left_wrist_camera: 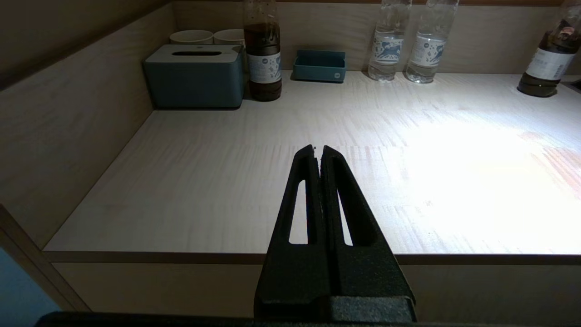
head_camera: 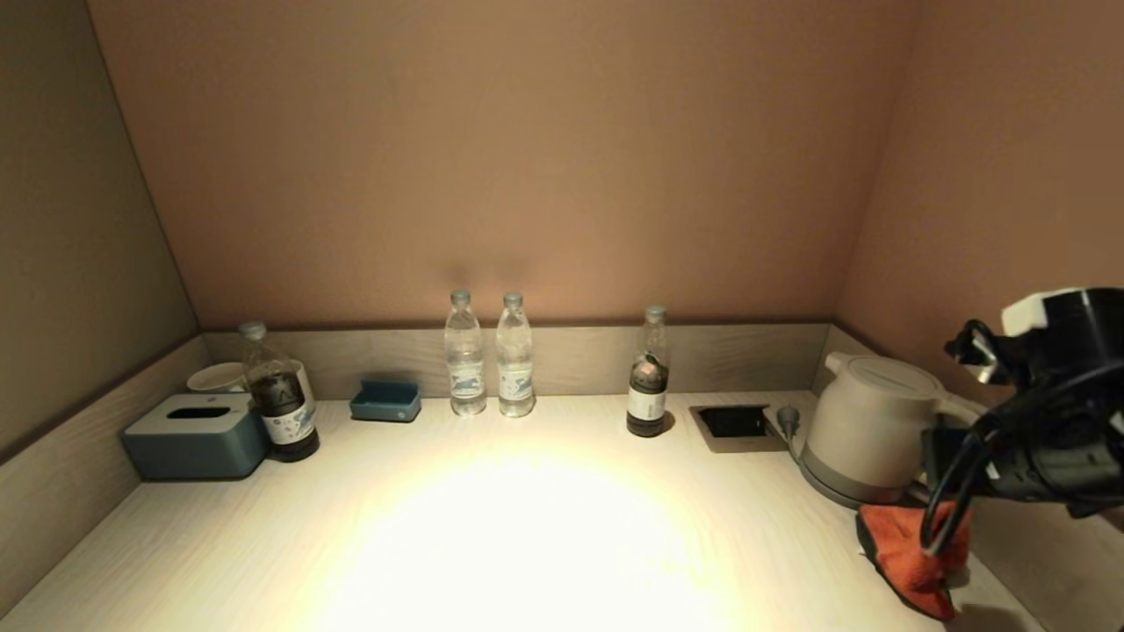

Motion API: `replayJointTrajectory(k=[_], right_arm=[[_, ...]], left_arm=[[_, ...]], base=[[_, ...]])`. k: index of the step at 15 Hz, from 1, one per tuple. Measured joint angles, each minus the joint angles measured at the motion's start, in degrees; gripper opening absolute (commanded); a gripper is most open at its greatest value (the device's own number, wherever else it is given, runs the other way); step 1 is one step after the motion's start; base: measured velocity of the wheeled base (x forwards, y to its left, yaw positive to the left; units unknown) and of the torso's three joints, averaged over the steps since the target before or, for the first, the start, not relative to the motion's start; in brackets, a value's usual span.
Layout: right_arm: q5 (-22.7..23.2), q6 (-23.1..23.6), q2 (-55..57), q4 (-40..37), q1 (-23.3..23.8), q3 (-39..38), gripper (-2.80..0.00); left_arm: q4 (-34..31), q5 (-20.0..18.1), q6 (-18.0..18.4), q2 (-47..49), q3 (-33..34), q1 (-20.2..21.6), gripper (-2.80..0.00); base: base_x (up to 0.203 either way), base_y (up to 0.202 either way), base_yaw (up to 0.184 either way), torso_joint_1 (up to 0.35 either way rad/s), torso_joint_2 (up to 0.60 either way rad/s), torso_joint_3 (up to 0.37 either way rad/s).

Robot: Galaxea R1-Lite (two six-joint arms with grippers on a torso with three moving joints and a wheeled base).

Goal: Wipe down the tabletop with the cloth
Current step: Pick up the tablecloth

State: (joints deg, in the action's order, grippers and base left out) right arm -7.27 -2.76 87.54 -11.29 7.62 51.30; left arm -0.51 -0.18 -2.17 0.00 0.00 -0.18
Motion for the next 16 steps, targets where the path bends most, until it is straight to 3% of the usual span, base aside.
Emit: replayJointTrajectory(k=[6,16], right_arm=[[2.9,-0.1,12.2,0.1,6.4,2.5,-2.8],[4.0,-0.5,14.6,-0.1,7.1,0.6,-2.8]], left_arm=[[0.0,0.0,0.0,0.0,0.0,0.0,-2.8],[0.0,0.0,0.0,0.0,0.0,0.0,-2.8]], base=[[0.0,0.0,0.0,0.0,0.0,0.0],[0.0,0.0,0.0,0.0,0.0,0.0]])
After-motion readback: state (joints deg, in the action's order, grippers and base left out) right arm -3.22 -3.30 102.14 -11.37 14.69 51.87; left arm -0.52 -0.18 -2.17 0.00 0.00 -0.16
